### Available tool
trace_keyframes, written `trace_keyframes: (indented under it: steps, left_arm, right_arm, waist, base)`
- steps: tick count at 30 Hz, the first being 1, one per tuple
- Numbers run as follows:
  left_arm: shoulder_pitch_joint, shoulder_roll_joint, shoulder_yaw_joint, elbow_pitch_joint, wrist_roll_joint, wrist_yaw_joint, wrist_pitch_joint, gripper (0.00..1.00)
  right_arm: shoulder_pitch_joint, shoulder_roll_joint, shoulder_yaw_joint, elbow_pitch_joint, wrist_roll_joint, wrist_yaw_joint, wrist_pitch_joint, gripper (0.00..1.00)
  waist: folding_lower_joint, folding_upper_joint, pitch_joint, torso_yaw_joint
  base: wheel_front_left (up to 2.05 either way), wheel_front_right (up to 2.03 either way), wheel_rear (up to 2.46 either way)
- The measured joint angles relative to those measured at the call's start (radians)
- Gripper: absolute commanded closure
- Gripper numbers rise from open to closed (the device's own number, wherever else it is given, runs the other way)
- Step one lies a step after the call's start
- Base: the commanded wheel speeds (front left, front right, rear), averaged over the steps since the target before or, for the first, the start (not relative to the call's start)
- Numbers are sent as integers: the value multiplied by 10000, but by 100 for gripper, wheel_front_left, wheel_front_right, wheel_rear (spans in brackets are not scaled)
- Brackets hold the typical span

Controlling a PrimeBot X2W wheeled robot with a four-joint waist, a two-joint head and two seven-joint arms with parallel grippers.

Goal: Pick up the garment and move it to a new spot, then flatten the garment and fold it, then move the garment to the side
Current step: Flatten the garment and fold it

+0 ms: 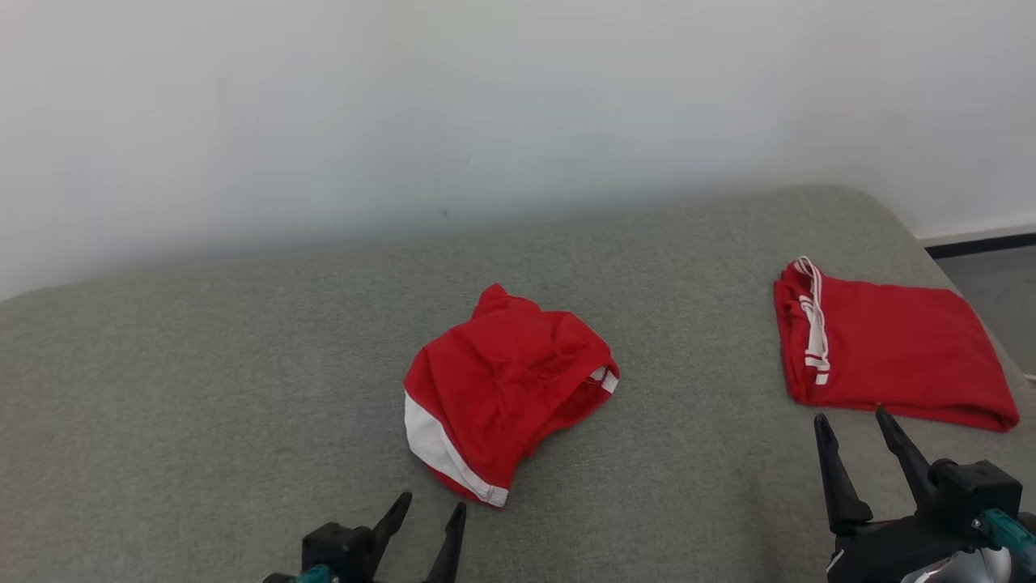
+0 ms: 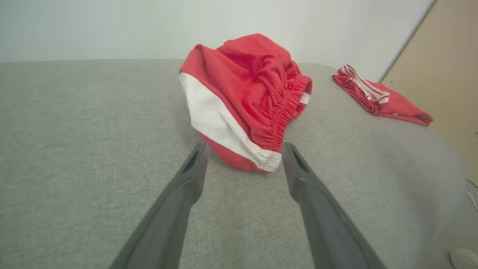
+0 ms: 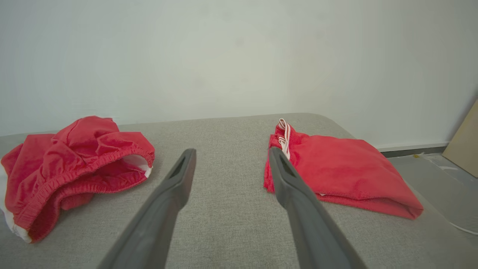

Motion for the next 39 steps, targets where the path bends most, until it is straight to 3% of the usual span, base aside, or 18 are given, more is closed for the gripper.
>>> trace_keyframes:
  steps: [3, 14, 23, 24, 25, 30, 36, 39]
  left_arm:
    - [-434, -82, -322, 660, -56, 86, 56, 0]
    - [-1410, -157, -775, 2355, -755, 1210, 71, 0]
    - [-1866, -167, -830, 3039, -1396, 2201, -203, 0]
    - [-1919, -167, -805, 3055, -1467, 2240, -280, 71]
    - [-1965, -169, -780, 3068, -1522, 2286, -311, 100]
    - [-2078, -159, -153, 2405, -1812, 2374, -487, 100]
    - [-2389, -44, 1072, -499, -993, 2362, -500, 100]
    - [-2693, -46, 1434, -1662, -587, 2105, -502, 100]
  right_arm:
    - [-28, -42, -4, -33, 0, 0, 8, 0]
    - [-143, -136, -132, -136, -6, 0, 12, 0]
    - [-221, -146, -31, -98, 8, 0, -6, 0]
    - [-227, -140, -21, -100, 6, 0, -4, 0]
    - [-232, -136, -21, -102, 0, 0, -4, 0]
    - [-235, -140, -90, -115, -6, 0, 0, 0]
    - [-234, -81, -100, -107, -19, 0, -10, 0]
    - [-237, -36, -65, -73, -19, 0, -48, 0]
  waist:
    - [0, 0, 135, -337]
    - [0, 0, 658, -1625]
    - [0, 0, 941, -2131]
    - [0, 0, 951, -2142]
    - [0, 0, 950, -2139]
    - [-1, 0, 902, -2021]
    - [-1, 0, 812, -1774]
    - [-1, 0, 740, -1661]
  base:
    - [0, 0, 0]
    - [0, 0, 0]
    - [0, 0, 0]
    - [0, 0, 0]
    - [0, 0, 0]
    - [0, 0, 0]
    - [0, 0, 0]
    - [0, 0, 0]
